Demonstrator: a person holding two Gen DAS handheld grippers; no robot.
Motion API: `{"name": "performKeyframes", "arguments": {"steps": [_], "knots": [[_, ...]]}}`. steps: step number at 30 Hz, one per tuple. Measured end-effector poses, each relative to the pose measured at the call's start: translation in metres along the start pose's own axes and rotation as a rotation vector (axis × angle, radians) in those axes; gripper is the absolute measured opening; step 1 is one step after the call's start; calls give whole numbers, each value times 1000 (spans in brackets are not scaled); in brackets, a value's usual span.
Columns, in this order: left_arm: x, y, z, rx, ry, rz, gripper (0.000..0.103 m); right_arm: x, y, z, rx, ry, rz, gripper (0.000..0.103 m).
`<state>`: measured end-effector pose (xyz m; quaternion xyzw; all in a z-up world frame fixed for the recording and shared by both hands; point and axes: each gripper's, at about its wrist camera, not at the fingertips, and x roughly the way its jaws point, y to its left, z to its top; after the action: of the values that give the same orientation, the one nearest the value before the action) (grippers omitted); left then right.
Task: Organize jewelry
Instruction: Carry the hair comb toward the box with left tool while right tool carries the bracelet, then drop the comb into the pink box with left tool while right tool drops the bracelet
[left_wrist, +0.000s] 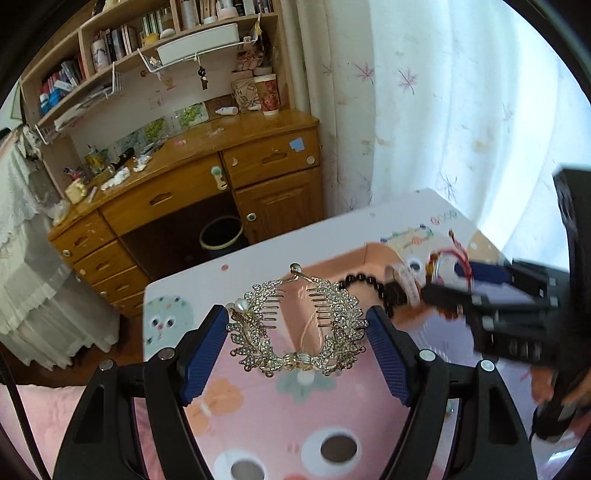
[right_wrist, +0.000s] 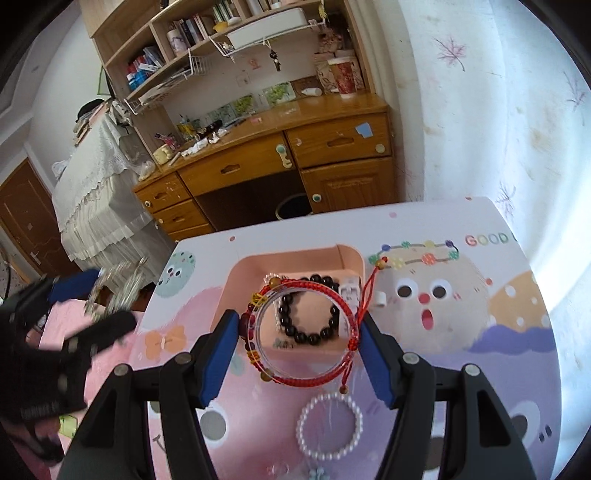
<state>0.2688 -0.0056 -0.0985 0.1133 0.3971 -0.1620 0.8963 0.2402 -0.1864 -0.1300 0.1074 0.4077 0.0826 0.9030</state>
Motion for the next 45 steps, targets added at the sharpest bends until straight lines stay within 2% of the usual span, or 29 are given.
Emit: {"name": "performKeyframes", "arguments": {"steps": [6,9,15,18,22,26,31,35,42,45], "knots": [[39,10,13,-60,29,-36,75,18,6,2,-9,-30,39,64],[49,13,14,-79,21,-34,75,25,8,1,-9,-50,57,64],[61,25,15,-146,-21,-78,75,35,0,7,51,-107,76,65],[67,30,16,-166,-2,-67,82,46,-4,9,83,-55,76,74],[63,33,13,-165,-11,-66,84,44,-7,7,84,-49,59,75],[60,32,6,-155,13,-56,85,38,-11,5,88,-51,44,75],[55,29,-18,-171,65,-58,85,29,-18,-1,94,-37,12,75],[49,28,-46,-223,115,-97,85,16,-31,-14,126,-23,-15,75],[28,18,-102,-298,190,-119,85,-7,-54,-45,179,25,-62,75],[18,10,-128,-325,231,-124,85,-14,-59,-62,188,66,-55,75]]}}
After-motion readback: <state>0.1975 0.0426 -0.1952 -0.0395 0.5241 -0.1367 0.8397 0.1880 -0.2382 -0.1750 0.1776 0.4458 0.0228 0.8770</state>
